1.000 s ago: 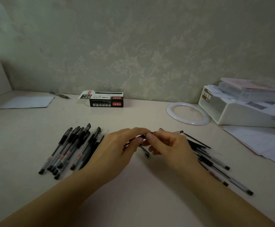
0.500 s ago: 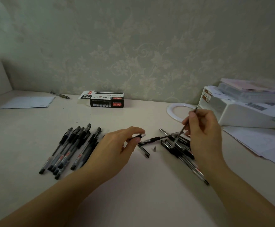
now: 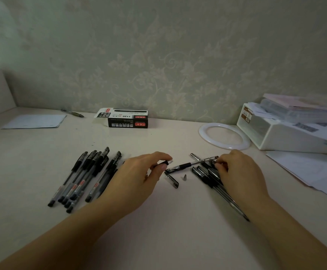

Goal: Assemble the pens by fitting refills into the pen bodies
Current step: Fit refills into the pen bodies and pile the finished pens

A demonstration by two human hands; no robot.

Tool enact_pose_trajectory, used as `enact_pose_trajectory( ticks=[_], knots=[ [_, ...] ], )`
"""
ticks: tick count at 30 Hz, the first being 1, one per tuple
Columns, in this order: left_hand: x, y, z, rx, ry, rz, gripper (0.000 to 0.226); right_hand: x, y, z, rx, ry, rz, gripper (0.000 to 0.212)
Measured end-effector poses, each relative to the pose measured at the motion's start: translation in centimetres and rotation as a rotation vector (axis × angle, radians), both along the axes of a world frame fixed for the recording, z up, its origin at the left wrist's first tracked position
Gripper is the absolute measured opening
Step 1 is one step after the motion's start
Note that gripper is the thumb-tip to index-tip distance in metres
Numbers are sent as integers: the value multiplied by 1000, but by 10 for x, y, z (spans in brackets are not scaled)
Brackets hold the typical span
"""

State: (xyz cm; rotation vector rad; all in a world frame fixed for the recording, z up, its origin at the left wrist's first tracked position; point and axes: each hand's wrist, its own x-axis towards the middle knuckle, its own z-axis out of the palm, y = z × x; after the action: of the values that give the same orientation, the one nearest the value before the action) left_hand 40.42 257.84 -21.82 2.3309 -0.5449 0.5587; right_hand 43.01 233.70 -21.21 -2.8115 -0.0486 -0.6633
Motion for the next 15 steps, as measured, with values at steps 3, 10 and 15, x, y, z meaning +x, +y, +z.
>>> enact_pose_trajectory(
  ticks=[3,10,15],
  knots=[
    [0,0,2,5,-10,21,24,-1,0,1,-14,0,-3,19],
    [3,20,9,130,110,341,30,-5,10,5,-28,-69,83,19],
    [-1,39,21,349,239,586,42,-8,21,3,12,-136,231,15]
  ],
)
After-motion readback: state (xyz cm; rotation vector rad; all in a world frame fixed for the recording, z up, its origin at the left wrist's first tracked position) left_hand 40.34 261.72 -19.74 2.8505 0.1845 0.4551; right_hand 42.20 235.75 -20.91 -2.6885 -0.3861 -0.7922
